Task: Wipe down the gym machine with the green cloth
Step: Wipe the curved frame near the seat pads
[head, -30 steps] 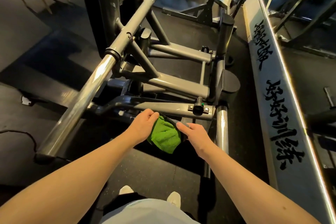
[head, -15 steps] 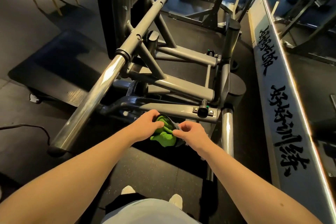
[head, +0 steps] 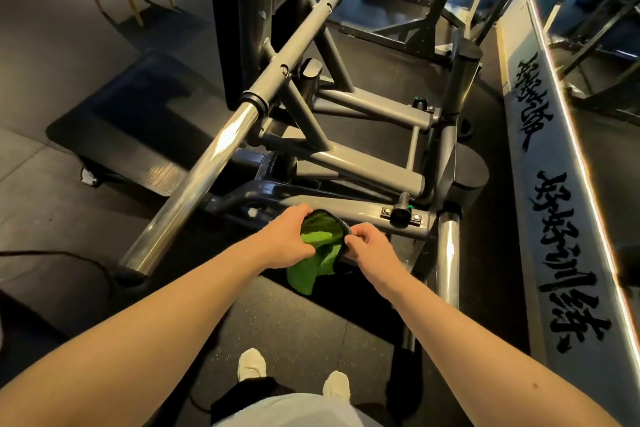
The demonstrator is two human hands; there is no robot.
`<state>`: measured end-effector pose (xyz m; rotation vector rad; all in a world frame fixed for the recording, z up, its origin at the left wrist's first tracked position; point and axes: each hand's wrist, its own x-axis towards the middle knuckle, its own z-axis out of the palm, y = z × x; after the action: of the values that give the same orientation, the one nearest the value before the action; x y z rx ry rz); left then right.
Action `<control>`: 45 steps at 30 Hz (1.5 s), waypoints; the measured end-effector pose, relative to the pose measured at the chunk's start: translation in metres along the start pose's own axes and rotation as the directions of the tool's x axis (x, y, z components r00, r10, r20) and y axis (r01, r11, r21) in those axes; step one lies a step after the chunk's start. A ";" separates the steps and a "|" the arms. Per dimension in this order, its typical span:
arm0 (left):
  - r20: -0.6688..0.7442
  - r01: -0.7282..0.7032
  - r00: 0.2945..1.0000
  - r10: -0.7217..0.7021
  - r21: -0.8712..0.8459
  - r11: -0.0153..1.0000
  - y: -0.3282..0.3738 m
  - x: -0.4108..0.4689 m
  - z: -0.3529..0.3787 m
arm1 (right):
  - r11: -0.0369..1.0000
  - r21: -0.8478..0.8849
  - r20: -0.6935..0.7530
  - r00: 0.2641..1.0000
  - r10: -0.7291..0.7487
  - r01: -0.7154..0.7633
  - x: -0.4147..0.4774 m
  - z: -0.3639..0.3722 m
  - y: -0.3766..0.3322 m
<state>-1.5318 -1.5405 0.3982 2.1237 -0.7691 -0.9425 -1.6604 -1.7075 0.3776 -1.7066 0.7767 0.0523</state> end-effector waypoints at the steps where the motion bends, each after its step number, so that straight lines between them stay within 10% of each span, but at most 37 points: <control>1: -0.008 0.013 1.000 -0.013 0.063 0.998 -0.002 0.001 -0.003 | 1.000 0.003 0.015 1.000 -0.009 0.009 0.001 -0.001 -0.001; 7: -0.362 0.167 0.918 -0.162 -0.018 0.986 -0.014 -0.010 0.004 | 0.985 -0.141 0.308 0.950 -0.053 0.101 -0.005 -0.014 -0.004; 12: -0.365 0.208 0.864 -0.347 -0.369 0.906 -0.010 -0.015 0.025 | 0.994 -0.006 0.389 0.917 -0.094 0.105 -0.008 -0.021 -0.008; 18: -0.131 0.146 0.852 -0.506 -0.870 0.472 -0.001 -0.021 0.058 | 0.983 0.183 0.402 0.910 -0.106 0.033 -0.013 -0.032 -0.016; 26: 0.240 0.239 0.896 -0.373 -0.970 -0.050 0.021 -0.006 0.120 | 0.906 0.421 0.310 0.945 -0.100 -0.042 -0.017 -0.065 -0.006; 37: -0.094 0.170 0.917 -0.388 -0.787 0.593 0.048 0.034 0.149 | 0.981 0.145 0.019 0.991 -0.135 0.131 -0.011 -0.124 0.026; 41: -0.177 0.192 0.930 -0.321 -0.512 0.837 0.052 0.041 0.131 | 0.995 -0.036 -0.187 0.977 -0.099 0.094 0.007 -0.135 0.035; 45: -0.091 0.170 0.982 -0.168 0.016 0.985 0.033 0.063 0.117 | 1.000 0.005 -0.081 0.996 0.020 -0.019 0.018 -0.136 0.035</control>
<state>-1.5964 -1.6462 0.3398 2.2636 -0.5643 -0.9223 -1.7140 -1.8392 0.3804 -1.7057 0.8534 -0.0056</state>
